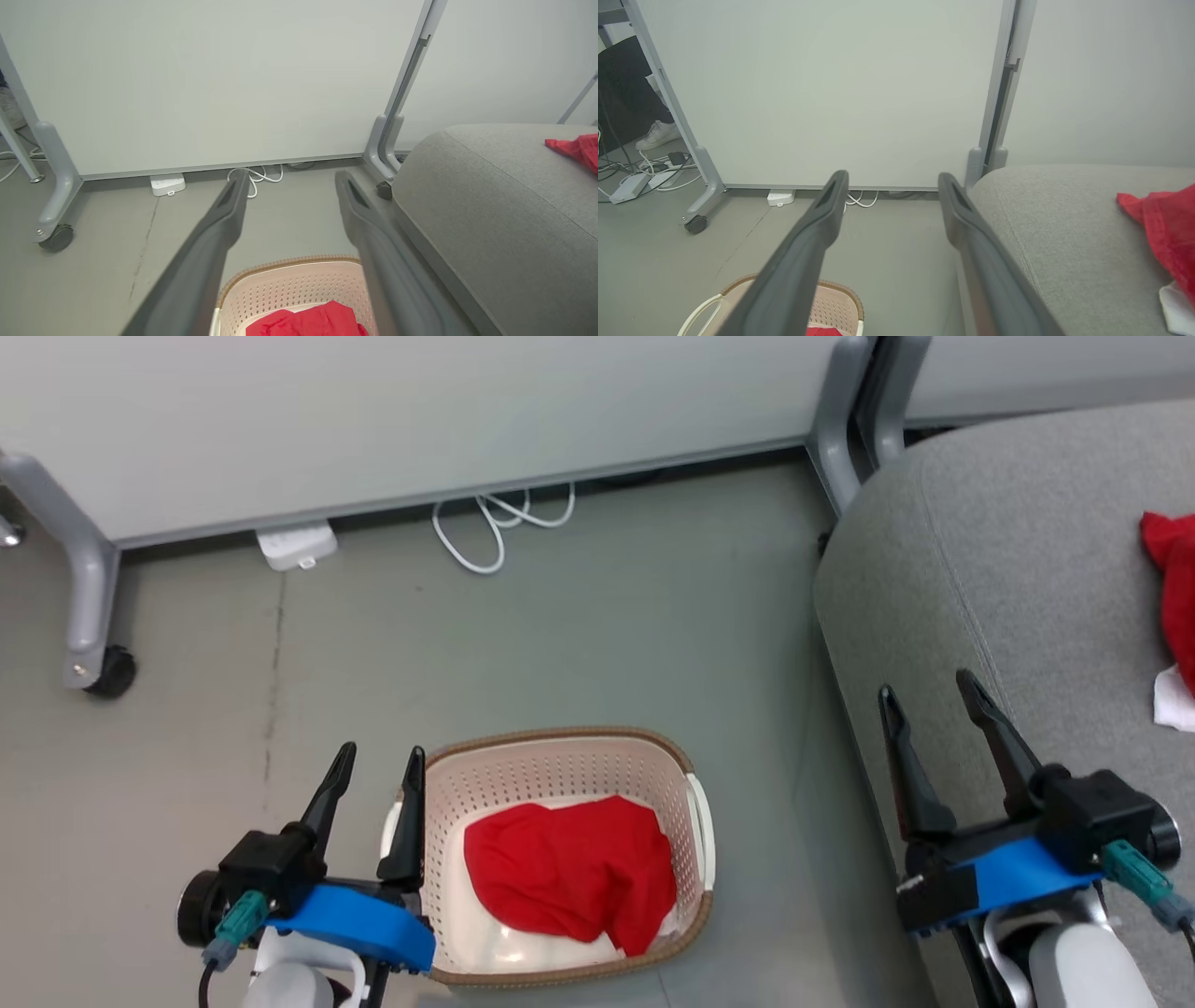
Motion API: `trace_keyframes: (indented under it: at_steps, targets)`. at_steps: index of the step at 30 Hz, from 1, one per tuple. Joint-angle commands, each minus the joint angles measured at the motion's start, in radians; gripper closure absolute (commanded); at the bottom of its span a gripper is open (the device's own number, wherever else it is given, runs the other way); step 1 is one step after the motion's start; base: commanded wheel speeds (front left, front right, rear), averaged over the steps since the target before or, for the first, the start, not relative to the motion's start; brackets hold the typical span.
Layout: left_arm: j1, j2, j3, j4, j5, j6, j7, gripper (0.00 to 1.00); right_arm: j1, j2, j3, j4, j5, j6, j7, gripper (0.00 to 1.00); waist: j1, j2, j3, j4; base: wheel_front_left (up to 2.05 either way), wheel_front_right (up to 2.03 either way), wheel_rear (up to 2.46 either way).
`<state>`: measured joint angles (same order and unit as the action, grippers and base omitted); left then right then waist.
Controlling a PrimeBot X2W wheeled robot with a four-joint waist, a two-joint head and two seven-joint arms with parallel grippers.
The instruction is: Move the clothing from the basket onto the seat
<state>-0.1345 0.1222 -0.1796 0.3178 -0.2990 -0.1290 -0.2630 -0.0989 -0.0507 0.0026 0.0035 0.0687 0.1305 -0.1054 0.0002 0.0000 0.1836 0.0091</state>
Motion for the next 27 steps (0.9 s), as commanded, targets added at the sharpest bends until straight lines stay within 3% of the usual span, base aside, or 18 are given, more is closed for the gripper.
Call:
trace_keyframes:
  at_steps: [1, 12, 20, 27]
  targets:
    - [-0.046, 0.019, -0.023, 0.015, 0.001, -0.002, -0.003, 0.0, -0.052, 0.0, 0.018, -0.009, -0.005, 0.0, -0.001, 0.0, -0.0002, 0.0, 0.132, -0.084, 0.0, 0.0, 0.0]
    - [-0.282, 0.119, -0.243, 0.188, -0.015, -0.002, -0.003, 0.0, -0.3, 0.0, 0.11, 0.023, 0.021, 0.0, -0.042, 0.0, -0.0002, 0.0, 0.392, -0.246, 0.0, 0.0, 0.0]
    - [-0.426, 0.209, -0.435, 0.435, -0.095, -0.002, 0.009, 0.0, -0.39, 0.001, 0.169, 0.098, 0.108, 0.0, -0.119, 0.0, -0.0002, 0.0, 0.51, -0.361, 0.0, 0.0, 0.0]
    - [-0.497, 0.262, -0.56, 0.533, -0.122, -0.002, 0.04, 0.0, -0.412, 0.001, 0.191, 0.126, 0.154, 0.0, -0.149, 0.0, -0.0002, 0.0, 0.568, -0.415, 0.0, 0.0, 0.0]
